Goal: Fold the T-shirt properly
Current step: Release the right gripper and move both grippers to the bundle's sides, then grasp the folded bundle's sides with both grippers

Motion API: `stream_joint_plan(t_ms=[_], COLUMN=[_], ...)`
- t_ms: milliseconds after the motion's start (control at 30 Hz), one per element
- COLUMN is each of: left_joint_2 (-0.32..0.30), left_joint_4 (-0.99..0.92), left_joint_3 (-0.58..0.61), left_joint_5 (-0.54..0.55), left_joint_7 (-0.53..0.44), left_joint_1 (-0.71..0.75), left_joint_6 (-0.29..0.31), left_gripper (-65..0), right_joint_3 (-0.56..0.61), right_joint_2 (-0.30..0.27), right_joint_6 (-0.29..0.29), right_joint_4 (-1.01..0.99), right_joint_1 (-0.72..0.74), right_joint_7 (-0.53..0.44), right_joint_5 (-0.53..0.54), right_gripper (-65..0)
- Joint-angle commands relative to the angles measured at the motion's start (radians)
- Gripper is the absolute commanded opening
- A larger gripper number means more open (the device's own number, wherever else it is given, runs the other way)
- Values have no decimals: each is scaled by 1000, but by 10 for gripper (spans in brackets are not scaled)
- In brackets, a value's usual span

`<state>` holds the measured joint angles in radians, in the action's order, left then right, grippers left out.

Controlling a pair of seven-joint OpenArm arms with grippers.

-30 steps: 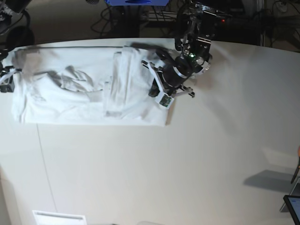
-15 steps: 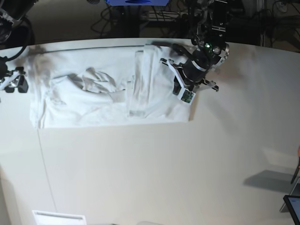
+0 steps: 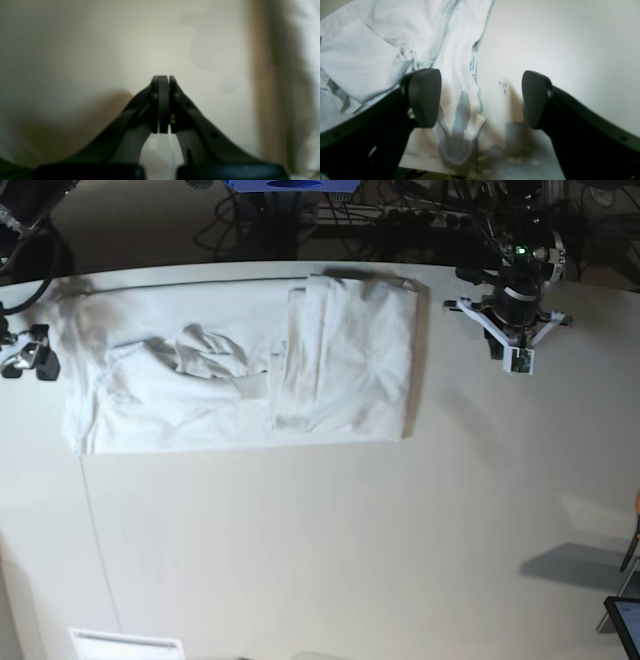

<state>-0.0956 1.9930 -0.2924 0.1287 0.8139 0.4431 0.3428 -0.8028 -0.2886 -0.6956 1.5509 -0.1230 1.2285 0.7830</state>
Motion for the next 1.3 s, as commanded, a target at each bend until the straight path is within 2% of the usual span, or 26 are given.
stream_joint_plan(t_ms=[0, 133, 267, 333, 533, 633, 767, 900, 1000, 1267], left_joint_2=[-3, 1, 4, 4, -49, -77, -76, -80, -74, -49], left_joint_4=[-1, -45, -108, -165, -400, -498, -518, -476, -458, -466], left_joint_3=[-21, -107, -121, -127, -140, -129, -121, -24, 15, 97], left_joint_5=[7, 7, 10, 59, 366, 469, 475, 475, 475, 475], left_joint_7=[-23, -23, -21, -21, -21, -21, -20, -20, -21, -21], left_joint_1=[-2, -23, -53, -71, -111, -132, -145, -145, -151, -188], left_joint_6=[39, 217, 355, 355, 355, 355, 355, 355, 355, 355], left_gripper=[-650, -650, -650, -650, -650, -650, -650, -650, -650, -650], right_joint_3=[-3, 1, 4, 4, 4, 4, 4, 7, 72, 132], right_joint_2=[-22, -24, -24, -24, -24, -21, 7, 21, 41, 79], right_joint_6=[-3, -3, -3, -3, -3, -3, -3, -3, -3, -3], right_joint_4=[-13, -123, -185, -206, -237, -237, -231, -223, -188, -172], right_joint_1=[18, 49, 70, 87, 116, 113, 107, 95, 92, 65], right_joint_7=[-17, -17, -14, 6, 23, 41, 75, 96, 95, 86], right_joint_5=[19, 17, 17, 17, 16, 16, 16, 17, 17, 16], right_gripper=[-167, -167, -165, -165, -165, -165, -165, -170, -170, -171])
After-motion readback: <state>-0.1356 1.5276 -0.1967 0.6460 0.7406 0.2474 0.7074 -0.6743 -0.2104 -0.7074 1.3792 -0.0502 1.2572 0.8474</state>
